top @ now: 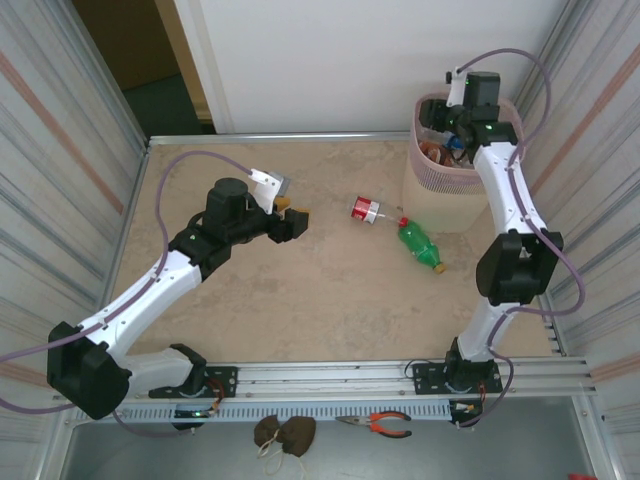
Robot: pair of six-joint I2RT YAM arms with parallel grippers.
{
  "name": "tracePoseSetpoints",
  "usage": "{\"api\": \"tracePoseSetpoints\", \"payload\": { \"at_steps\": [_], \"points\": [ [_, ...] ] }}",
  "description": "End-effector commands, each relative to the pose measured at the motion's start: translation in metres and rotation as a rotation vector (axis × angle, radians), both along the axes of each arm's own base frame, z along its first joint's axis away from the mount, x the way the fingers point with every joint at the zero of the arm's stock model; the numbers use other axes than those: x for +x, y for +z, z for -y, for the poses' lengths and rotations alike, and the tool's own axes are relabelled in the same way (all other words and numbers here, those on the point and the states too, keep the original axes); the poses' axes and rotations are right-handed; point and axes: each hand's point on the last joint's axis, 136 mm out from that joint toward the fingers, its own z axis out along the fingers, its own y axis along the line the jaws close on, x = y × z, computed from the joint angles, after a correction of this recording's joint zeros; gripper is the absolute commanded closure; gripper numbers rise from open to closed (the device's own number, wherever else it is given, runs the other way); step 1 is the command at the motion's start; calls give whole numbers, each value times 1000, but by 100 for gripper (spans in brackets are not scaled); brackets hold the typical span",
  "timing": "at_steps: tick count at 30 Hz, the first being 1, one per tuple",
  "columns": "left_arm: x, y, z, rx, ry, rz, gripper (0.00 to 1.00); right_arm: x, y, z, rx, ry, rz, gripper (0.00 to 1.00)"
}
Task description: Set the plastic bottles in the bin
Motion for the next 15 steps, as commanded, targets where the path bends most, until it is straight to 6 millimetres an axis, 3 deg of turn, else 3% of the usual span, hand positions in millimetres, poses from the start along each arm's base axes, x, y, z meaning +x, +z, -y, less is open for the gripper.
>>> {"api": "tracePoseSetpoints", "payload": {
  "at_steps": [1,2,3,6,15],
  "points": [
    [1,18,-3,-31,15,41,32,-8,-25,22,-151,-48,-98,47],
    [2,17,-3,-31,17,39,32,-13,-47,25,-171,-53,-150,47],
    [2,17,-3,-31,18,39,32,-18,-57,30,-188,-65,-174,47],
    [3,16,-3,-30,19,36,31,-29,-71,39,-189,-89,-201,47],
    [5,15,2,-35,3,28,32,-45,-63,62,-101,-140,-162,47]
  ]
}}
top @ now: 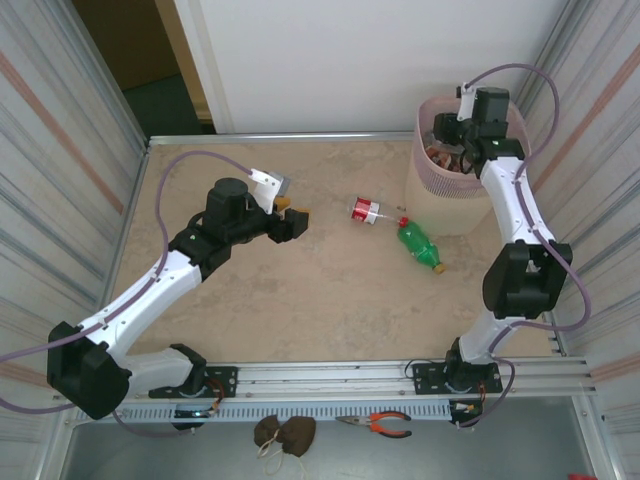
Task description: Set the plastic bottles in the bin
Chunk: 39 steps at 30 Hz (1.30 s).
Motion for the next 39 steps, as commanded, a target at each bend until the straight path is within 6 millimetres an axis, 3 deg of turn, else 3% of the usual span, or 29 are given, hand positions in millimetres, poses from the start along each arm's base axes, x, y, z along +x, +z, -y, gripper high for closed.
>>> {"api": "tracePoseSetpoints", "payload": {
  "at_steps": [1,8,15,22,25,30,39],
  "points": [
    [5,15,2,-35,4,27,32,-24,-47,23,13,-65,-171,45],
    [4,13,1,-40,6,19,32,-32,4,21,220,2,-16,37],
    [4,16,2,-44,4,24,32,-52,51,15,242,26,74,34],
    [5,15,4,-51,-2,25,32,-83,72,7,228,43,81,34],
    [5,15,4,-53,-5,25,32,-98,70,-4,207,67,55,34],
    [5,14,5,-51,-12,25,32,-126,50,-24,124,117,-23,34],
    [4,7,7,-45,-23,5,32,-178,-25,-48,-60,198,-200,35]
  ]
}}
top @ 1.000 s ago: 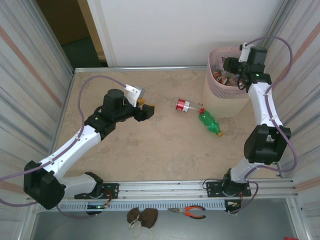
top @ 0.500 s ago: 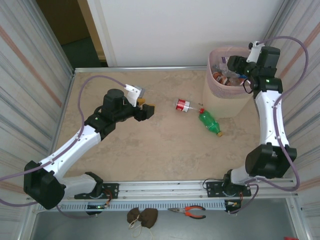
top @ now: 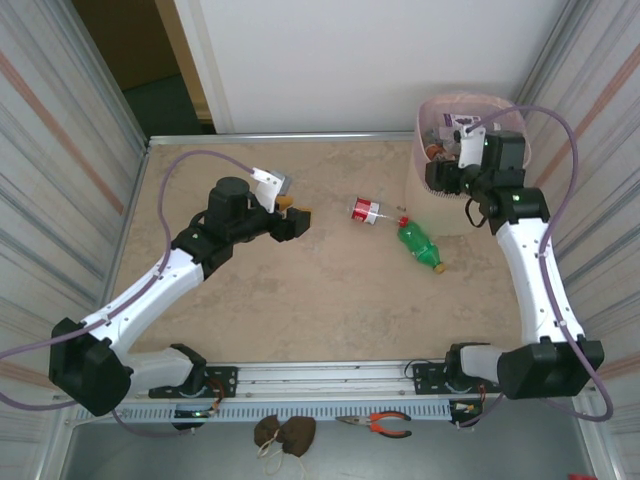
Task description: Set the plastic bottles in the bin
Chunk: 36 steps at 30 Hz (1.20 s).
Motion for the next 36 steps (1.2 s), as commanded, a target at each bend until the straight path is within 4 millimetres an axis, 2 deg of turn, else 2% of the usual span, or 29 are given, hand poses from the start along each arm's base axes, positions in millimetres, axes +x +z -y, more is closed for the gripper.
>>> {"api": "tracePoseSetpoints", "payload": {
  "at_steps": [1,7,9,11,13,18,23,30,36],
  "points": [
    [1,7,2,-24,-11,10,32,-30,-47,3,-117,25,-132,35],
    [1,5,0,-11,-7,15,31,-54,-119,3,-313,105,-253,35],
    [3,5,0,-6,-4,15,31,-59,-135,3,-354,115,-276,35],
    [4,5,0,-3,-6,15,31,-59,-141,2,-364,119,-266,34],
    [5,6,1,-3,-9,15,31,-51,-135,5,-372,101,-228,33],
    [9,9,6,-3,-28,11,31,-28,-105,14,-350,43,-166,34],
    [11,10,7,-12,-23,14,31,-17,-75,11,-329,38,-99,34],
    [12,10,7,-14,-22,14,31,-24,-29,5,-302,48,1,32],
    [13,11,10,-18,-34,15,31,-34,-6,2,-289,58,43,31]
  ]
}}
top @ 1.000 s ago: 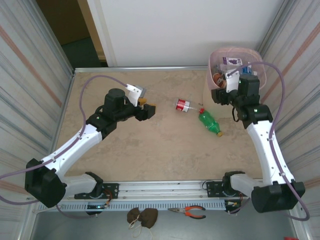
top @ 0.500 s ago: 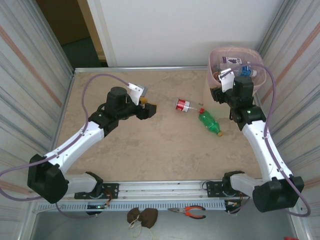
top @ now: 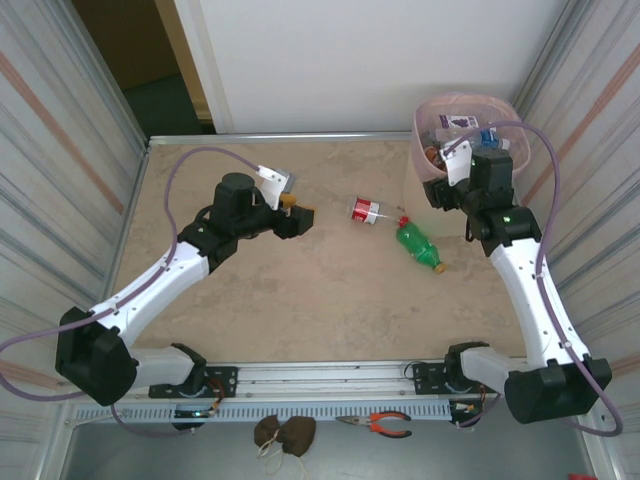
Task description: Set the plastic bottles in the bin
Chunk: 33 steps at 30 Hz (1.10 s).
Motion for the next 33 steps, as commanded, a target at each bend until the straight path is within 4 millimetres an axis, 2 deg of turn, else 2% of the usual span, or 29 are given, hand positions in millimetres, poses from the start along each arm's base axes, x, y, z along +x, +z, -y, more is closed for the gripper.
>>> {"api": "tracePoseSetpoints", "payload": {
  "at_steps": [1,5,12,14,19,28,33],
  "points": [
    [5,18,3,-25,-14,40,31,-18,1,-4,34,14,-46,31],
    [5,18,3,-28,-16,37,31,-25,2,-9,30,46,-60,31],
    [4,18,1,-30,-6,39,31,-45,0,-30,22,158,-92,31],
    [4,18,1,-35,-8,35,31,-47,-6,-33,16,181,-111,32],
    [3,19,2,-43,-14,32,32,-51,-49,-37,-39,212,-237,32],
    [-1,17,-1,-41,-7,30,32,-34,-136,-20,-196,146,-412,32],
    [-1,16,-2,-40,-3,31,32,-21,-165,-19,-247,128,-464,30]
  ]
}}
